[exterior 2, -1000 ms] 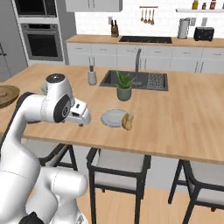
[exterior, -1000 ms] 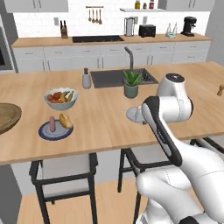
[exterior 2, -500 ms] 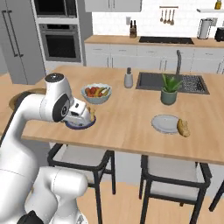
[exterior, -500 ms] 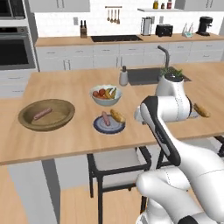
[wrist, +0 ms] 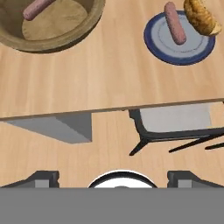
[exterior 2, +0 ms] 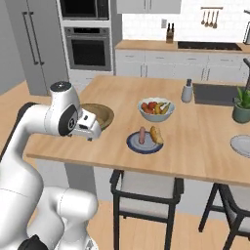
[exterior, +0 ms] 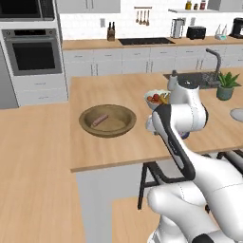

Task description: Place one bun and one sausage from the bowl on each plate.

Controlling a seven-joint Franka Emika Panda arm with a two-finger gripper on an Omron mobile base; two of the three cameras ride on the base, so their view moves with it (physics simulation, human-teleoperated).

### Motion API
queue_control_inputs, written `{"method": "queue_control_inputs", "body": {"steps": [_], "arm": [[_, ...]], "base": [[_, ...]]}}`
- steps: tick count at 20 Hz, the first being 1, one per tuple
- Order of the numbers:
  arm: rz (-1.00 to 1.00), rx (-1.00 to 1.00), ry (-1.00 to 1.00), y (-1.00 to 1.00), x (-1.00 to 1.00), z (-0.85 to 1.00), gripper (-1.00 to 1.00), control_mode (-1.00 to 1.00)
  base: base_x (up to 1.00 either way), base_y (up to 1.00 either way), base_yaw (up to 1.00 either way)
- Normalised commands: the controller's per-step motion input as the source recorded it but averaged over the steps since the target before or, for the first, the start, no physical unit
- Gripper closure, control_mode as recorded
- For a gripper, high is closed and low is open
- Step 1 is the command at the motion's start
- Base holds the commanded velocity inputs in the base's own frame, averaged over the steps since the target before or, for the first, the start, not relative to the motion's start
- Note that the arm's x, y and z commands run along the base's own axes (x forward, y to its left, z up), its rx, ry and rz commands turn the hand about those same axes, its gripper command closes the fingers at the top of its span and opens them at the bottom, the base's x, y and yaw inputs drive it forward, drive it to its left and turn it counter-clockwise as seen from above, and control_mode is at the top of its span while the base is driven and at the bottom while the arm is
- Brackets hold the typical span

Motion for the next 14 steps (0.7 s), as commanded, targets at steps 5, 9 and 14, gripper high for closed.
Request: {"method": "queue_control_inputs", "body": {"steps": [5, 9, 14], "arm": [[0.00, 0.00, 0.00, 0.00, 0.00, 0.00, -1.00, 1.00], [0.00, 0.00, 0.00, 0.00, 0.00, 0.00, -1.00, 1.00], [0.00, 0.00, 0.00, 0.00, 0.00, 0.00, -1.00, 1.00]], "base": [[0.40, 0.75, 0.00], [0.55, 0.25, 0.00], [0.46, 0.00, 0.00]]}}
